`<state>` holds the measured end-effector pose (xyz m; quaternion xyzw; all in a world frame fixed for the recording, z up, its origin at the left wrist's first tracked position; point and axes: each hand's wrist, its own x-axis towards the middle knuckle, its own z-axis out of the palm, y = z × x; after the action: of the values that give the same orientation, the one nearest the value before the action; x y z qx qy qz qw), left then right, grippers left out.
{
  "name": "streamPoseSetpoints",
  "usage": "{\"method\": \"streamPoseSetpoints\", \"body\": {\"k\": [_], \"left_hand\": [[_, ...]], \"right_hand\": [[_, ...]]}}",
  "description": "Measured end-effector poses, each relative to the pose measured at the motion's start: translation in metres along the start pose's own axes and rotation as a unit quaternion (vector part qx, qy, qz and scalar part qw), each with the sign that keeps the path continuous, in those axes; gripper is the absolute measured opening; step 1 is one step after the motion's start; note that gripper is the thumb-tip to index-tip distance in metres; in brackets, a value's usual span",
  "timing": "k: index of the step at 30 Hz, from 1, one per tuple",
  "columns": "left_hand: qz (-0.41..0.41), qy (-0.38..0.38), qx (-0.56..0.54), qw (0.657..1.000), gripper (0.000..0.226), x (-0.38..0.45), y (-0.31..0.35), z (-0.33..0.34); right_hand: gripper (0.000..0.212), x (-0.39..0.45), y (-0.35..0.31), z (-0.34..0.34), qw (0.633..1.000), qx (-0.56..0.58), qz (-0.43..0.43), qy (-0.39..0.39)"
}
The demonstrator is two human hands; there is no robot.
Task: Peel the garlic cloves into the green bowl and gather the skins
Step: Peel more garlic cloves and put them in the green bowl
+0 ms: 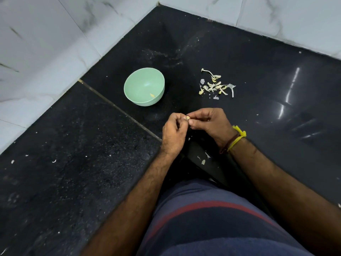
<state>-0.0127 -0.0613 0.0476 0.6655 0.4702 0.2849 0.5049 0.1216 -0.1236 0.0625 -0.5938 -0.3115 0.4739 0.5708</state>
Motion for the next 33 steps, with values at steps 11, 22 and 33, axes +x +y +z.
{"method": "streamPoseSetpoints", "body": {"k": [11,22,33], "left_hand": [[-0.006,-0.025,0.031,0.999,0.008,0.005,0.006,0.001],[0.021,-0.008,0.038,0.999,0.012,0.001,0.006,-0.003],[0.099,0.036,0.031,0.994,0.009,-0.005,0.021,-0.004]], "right_hand": [[0.013,0.000,0.002,0.003,0.995,0.093,-0.016,0.029],[0.020,-0.001,0.000,-0.005,0.970,0.240,0.020,0.015],[0.010,-0.001,0.000,-0.001,0.988,0.150,0.000,0.030]]}}
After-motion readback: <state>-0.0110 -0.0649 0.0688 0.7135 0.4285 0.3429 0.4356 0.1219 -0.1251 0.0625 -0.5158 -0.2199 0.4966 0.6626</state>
